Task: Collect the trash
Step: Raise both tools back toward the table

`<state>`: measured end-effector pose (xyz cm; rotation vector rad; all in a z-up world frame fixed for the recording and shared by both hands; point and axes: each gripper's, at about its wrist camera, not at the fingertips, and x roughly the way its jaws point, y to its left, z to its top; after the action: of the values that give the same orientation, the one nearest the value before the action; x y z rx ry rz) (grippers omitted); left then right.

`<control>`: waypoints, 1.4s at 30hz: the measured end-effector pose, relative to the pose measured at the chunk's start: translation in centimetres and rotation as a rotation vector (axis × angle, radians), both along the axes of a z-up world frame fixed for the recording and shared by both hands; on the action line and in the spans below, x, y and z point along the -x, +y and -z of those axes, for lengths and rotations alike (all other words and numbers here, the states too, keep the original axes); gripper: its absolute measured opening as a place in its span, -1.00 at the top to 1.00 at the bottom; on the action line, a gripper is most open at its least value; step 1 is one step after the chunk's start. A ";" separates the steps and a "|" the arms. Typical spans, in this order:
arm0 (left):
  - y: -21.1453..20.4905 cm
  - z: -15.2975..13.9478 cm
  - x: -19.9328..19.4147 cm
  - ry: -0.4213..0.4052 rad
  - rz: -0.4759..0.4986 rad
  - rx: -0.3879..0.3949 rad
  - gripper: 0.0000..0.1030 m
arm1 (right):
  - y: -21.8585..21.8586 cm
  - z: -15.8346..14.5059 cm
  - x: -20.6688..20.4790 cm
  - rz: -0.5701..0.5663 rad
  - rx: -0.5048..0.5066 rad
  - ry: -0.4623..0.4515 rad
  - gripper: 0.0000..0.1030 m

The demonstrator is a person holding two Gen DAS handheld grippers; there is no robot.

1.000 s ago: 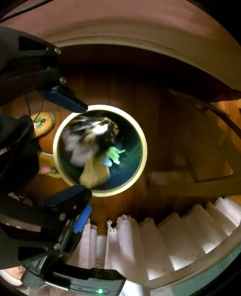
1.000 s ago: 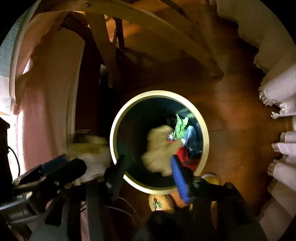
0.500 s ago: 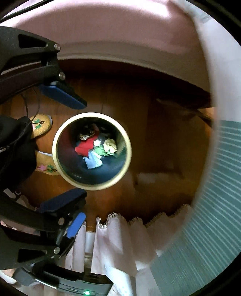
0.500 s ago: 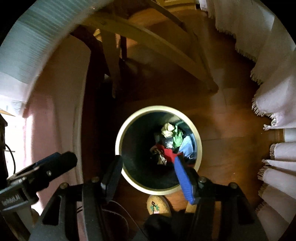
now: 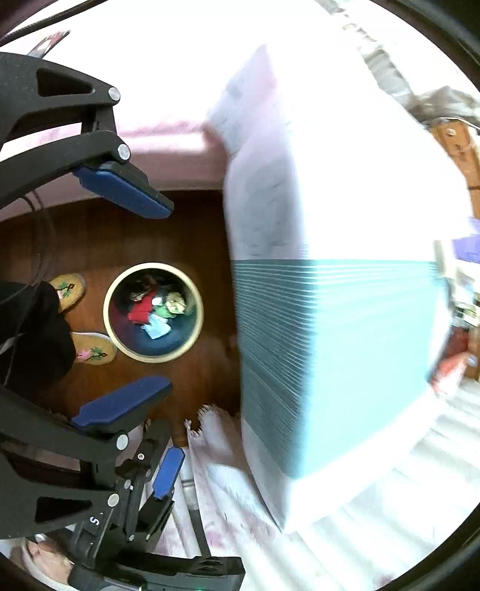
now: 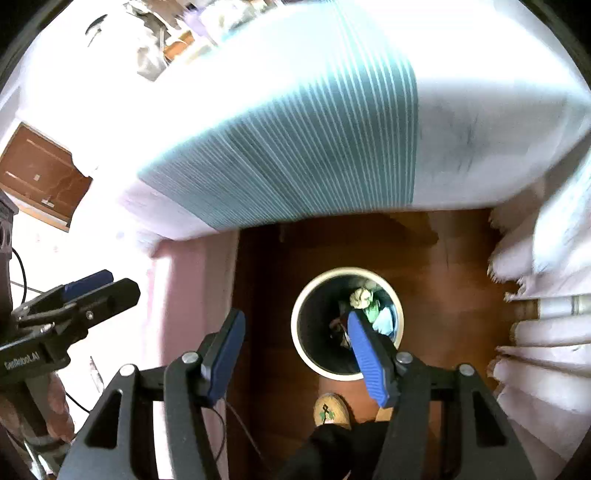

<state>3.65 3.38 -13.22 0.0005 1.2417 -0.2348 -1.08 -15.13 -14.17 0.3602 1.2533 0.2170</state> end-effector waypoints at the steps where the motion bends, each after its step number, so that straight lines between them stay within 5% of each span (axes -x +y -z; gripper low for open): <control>1: 0.1 -2.0 -0.1 -0.015 0.014 0.003 -0.67 | 0.0 -1.9 -0.1 0.003 0.000 -0.019 -0.14; 16: 0.4 -21.5 0.0 -0.261 0.197 0.003 -0.69 | -0.4 -20.7 -1.5 0.052 0.061 -0.297 -0.14; 23: 0.7 -24.6 -1.0 -0.342 0.152 0.013 -0.82 | -0.7 -25.2 -2.1 0.087 0.136 -0.403 -0.14; 26: 1.0 -24.5 -2.1 -0.335 0.108 0.044 -0.82 | -1.1 -25.7 -3.2 0.098 0.171 -0.425 -0.30; 33: 1.3 -22.9 -7.0 -0.319 -0.002 0.082 -0.93 | -1.8 -24.6 -7.8 0.075 0.233 -0.438 -0.32; 42: -1.2 -18.8 -18.0 -0.286 -0.144 0.038 -0.95 | -3.1 -17.9 -20.5 -0.083 0.351 -0.406 -0.33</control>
<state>21.67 2.22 5.63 -0.0847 0.9481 -0.1276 19.44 -18.24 3.70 -0.0409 0.8828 0.1284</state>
